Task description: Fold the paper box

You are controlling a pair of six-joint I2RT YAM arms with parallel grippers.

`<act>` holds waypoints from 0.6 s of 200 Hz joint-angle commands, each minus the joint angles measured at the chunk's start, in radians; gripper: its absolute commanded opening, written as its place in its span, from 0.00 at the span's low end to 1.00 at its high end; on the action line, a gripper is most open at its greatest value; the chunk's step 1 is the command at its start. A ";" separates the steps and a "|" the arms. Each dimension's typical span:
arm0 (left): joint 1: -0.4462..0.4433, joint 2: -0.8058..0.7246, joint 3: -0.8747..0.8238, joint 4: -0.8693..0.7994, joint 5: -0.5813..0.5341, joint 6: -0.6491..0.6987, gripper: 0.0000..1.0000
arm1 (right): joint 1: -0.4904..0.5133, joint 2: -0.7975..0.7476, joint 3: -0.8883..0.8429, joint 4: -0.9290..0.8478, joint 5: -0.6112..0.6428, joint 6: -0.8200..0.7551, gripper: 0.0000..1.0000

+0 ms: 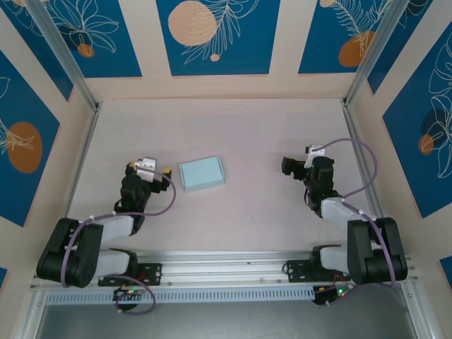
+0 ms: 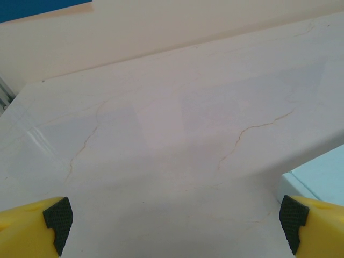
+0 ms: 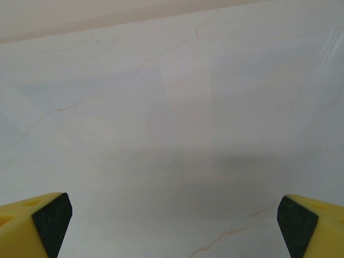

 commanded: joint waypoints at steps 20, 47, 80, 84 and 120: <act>0.014 -0.065 -0.017 -0.031 0.063 -0.036 1.00 | -0.006 0.084 0.010 0.125 -0.082 -0.087 1.00; 0.013 -0.070 -0.023 -0.024 0.076 -0.044 1.00 | -0.009 0.133 -0.028 0.268 -0.114 -0.135 1.00; 0.012 -0.049 -0.010 -0.033 0.087 -0.040 1.00 | -0.018 0.227 -0.034 0.358 -0.165 -0.148 1.00; 0.012 -0.048 -0.011 -0.027 0.088 -0.040 1.00 | -0.018 0.238 -0.034 0.367 -0.169 -0.150 1.00; 0.012 -0.060 -0.033 0.001 0.082 -0.039 1.00 | -0.054 0.265 0.021 0.283 -0.148 -0.090 1.00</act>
